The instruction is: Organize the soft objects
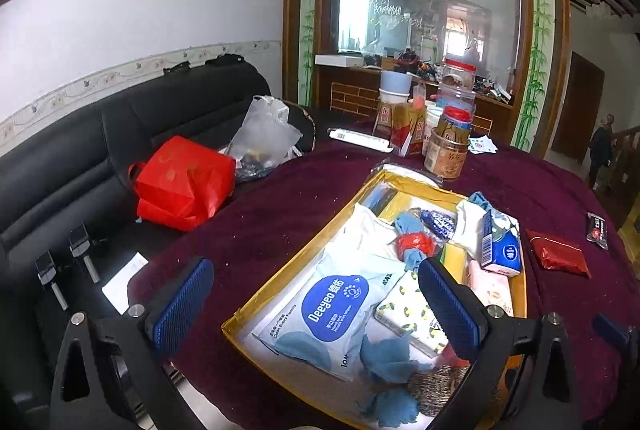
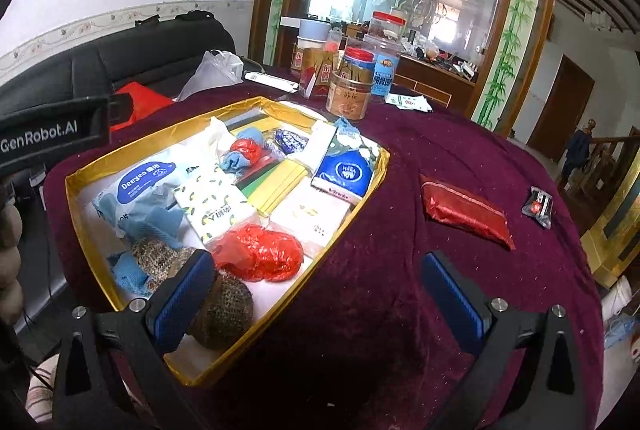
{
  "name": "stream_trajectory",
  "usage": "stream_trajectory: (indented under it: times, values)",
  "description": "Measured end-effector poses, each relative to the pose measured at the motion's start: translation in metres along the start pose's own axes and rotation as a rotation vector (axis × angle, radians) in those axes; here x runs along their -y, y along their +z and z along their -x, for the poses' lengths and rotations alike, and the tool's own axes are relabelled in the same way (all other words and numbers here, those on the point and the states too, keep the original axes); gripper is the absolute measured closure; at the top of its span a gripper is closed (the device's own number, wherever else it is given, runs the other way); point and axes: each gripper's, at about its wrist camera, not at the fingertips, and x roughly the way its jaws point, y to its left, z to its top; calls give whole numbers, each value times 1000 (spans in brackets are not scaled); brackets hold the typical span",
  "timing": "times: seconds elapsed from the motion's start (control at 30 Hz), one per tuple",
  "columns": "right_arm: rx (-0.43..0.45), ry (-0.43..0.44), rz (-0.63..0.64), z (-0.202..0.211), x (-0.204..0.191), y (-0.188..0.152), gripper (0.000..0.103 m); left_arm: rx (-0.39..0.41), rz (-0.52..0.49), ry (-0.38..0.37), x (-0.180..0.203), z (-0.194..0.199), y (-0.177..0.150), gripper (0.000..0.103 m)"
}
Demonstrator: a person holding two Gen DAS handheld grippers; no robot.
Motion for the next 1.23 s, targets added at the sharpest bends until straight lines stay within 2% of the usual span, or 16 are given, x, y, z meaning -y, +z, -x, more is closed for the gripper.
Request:
stream_trajectory:
  times: [0.53, 1.23]
  values:
    - [1, 26, 73, -4, -20, 13, 0, -32, 11, 18, -9, -12, -2, 0]
    - [-13, 44, 54, -8, -16, 10, 0, -58, -19, 23, -1, -10, -4, 0]
